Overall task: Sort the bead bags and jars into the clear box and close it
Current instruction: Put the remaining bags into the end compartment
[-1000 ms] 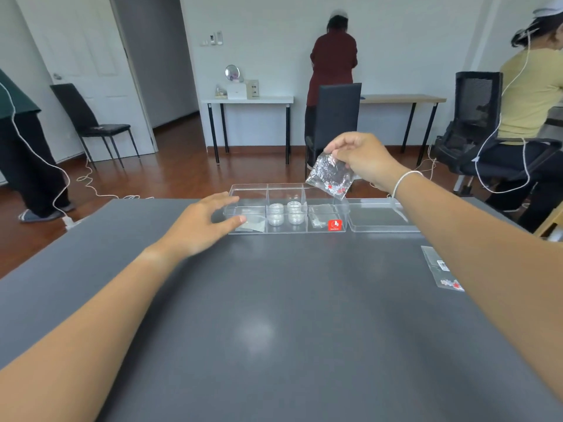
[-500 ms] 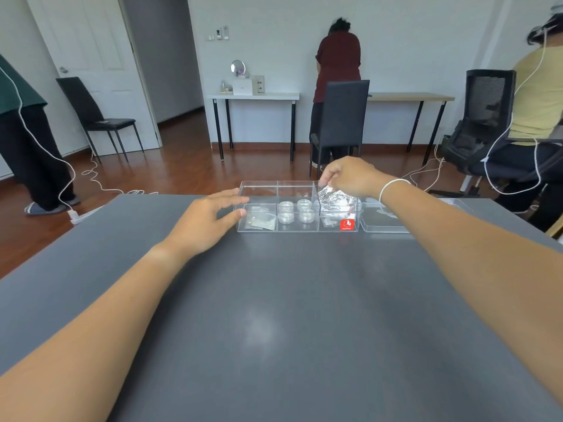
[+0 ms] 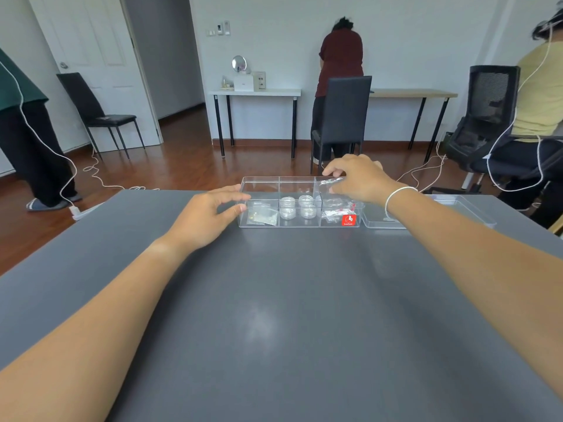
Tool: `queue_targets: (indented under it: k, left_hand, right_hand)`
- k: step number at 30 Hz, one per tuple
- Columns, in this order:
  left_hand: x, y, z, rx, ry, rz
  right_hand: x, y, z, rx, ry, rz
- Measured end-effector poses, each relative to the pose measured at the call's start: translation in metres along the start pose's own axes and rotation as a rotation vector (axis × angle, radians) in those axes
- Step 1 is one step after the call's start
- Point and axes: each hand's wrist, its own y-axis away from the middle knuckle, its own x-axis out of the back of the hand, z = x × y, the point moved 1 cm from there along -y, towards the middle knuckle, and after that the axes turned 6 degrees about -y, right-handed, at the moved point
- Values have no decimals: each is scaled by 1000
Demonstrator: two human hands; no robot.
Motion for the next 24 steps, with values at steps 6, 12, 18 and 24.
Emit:
queue_targets:
  k: [6,12,18,24]
  left_hand:
    - [0,1,1,7,10,0]
    - [1,3,2,22,27,-6]
    - [4,5,4,32,25,-8]
    - [4,5,5,39,39,-1]
  right_hand:
    - [0,15,2,-39,-56,-21]
    - [2,29,10,-1,-208,-85]
    - [14,49,12,46,-310,98]
    - [38,95,34,-21,-341,106]
